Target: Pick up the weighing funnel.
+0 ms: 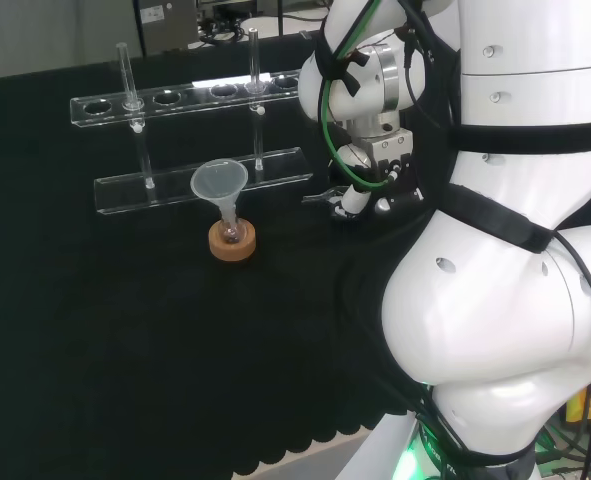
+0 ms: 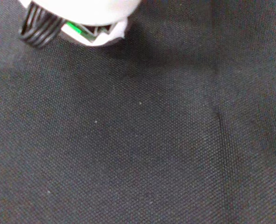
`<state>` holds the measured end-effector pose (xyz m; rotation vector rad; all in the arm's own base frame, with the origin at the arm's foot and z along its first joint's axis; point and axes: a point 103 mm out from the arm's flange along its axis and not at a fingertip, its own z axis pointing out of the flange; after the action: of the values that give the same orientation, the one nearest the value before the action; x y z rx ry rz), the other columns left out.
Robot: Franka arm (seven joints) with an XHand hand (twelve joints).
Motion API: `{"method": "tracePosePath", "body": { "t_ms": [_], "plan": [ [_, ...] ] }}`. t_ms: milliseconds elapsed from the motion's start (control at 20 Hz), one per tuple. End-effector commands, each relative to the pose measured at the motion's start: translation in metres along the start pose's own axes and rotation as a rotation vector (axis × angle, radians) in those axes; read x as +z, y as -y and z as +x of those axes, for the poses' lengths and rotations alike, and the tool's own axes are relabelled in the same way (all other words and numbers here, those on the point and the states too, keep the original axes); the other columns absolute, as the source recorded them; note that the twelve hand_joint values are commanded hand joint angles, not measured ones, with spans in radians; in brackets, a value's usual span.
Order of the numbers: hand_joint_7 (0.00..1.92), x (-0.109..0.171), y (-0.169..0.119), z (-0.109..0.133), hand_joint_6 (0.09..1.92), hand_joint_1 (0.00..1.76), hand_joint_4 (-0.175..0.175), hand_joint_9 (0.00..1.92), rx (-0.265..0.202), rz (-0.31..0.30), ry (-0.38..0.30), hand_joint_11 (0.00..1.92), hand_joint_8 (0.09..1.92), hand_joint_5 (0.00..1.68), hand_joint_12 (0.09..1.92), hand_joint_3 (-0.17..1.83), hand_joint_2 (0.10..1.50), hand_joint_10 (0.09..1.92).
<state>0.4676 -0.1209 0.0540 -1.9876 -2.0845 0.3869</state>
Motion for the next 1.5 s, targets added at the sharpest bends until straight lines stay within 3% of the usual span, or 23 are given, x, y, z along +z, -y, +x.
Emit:
{"method": "tracePosePath", "body": {
  "t_ms": [50, 100, 200, 250, 300, 350, 450, 550, 600, 700, 800, 1000, 1500],
  "plan": [
    [0.79, -0.002, 0.001, 0.0, 0.89, 1.03, 0.104, 0.84, 0.016, -0.014, 0.034, 0.49, 0.66, 0.87, 1.28, 0.61, 0.72, 0.51],
    [0.88, -0.003, 0.001, 0.001, 0.91, 1.04, 0.137, 0.9, 0.019, -0.022, 0.043, 0.55, 0.67, 0.96, 1.25, 0.52, 0.79, 0.5],
    [1.03, -0.005, 0.001, 0.002, 0.92, 1.06, 0.165, 1.03, 0.022, -0.032, 0.057, 0.69, 0.66, 1.05, 1.16, 0.46, 0.83, 0.48],
    [1.05, -0.007, 0.002, 0.003, 0.92, 1.14, 0.043, 1.08, 0.022, -0.038, 0.058, 0.76, 0.74, 1.05, 1.12, 0.37, 0.89, 0.46],
    [1.06, -0.008, 0.002, 0.003, 0.92, 1.2, -0.055, 1.11, 0.022, -0.04, 0.062, 0.8, 0.81, 1.05, 1.09, 0.26, 0.94, 0.44],
    [1.07, -0.01, 0.002, 0.003, 0.91, 1.23, -0.114, 1.14, 0.022, -0.042, 0.065, 0.83, 0.85, 1.05, 1.08, 0.18, 0.98, 0.43],
    [1.09, -0.014, 0.003, 0.002, 0.89, 1.26, -0.162, 1.17, 0.02, -0.049, 0.067, 0.86, 0.86, 1.06, 1.05, 0.1, 1.02, 0.4],
    [1.16, -0.018, 0.004, 0.002, 0.87, 1.25, -0.023, 1.21, 0.018, -0.046, 0.075, 0.9, 0.7, 1.1, 1.03, 0.1, 1.0, 0.38],
    [1.21, -0.02, 0.005, 0.002, 0.84, 1.25, 0.017, 1.24, 0.018, -0.046, 0.075, 0.92, 0.62, 1.12, 1.01, 0.12, 0.98, 0.36],
    [1.27, -0.024, 0.006, 0.001, 0.81, 1.26, 0.051, 1.29, 0.016, -0.043, 0.078, 0.96, 0.54, 1.14, 0.97, 0.25, 0.9, 0.29],
    [1.28, -0.028, 0.009, 0.0, 0.81, 1.26, 0.062, 1.32, 0.014, -0.042, 0.078, 0.99, 0.54, 1.15, 0.96, 0.36, 0.84, 0.24],
    [1.29, -0.034, 0.015, -0.001, 0.81, 1.26, 0.066, 1.34, 0.007, -0.032, 0.078, 1.0, 0.55, 1.16, 0.95, 0.41, 0.81, 0.22],
    [1.29, -0.052, 0.04, 0.01, 0.81, 1.26, 0.066, 1.35, -0.005, -0.022, 0.194, 1.01, 0.55, 1.16, 0.95, 0.42, 0.81, 0.22]
  ]
}}
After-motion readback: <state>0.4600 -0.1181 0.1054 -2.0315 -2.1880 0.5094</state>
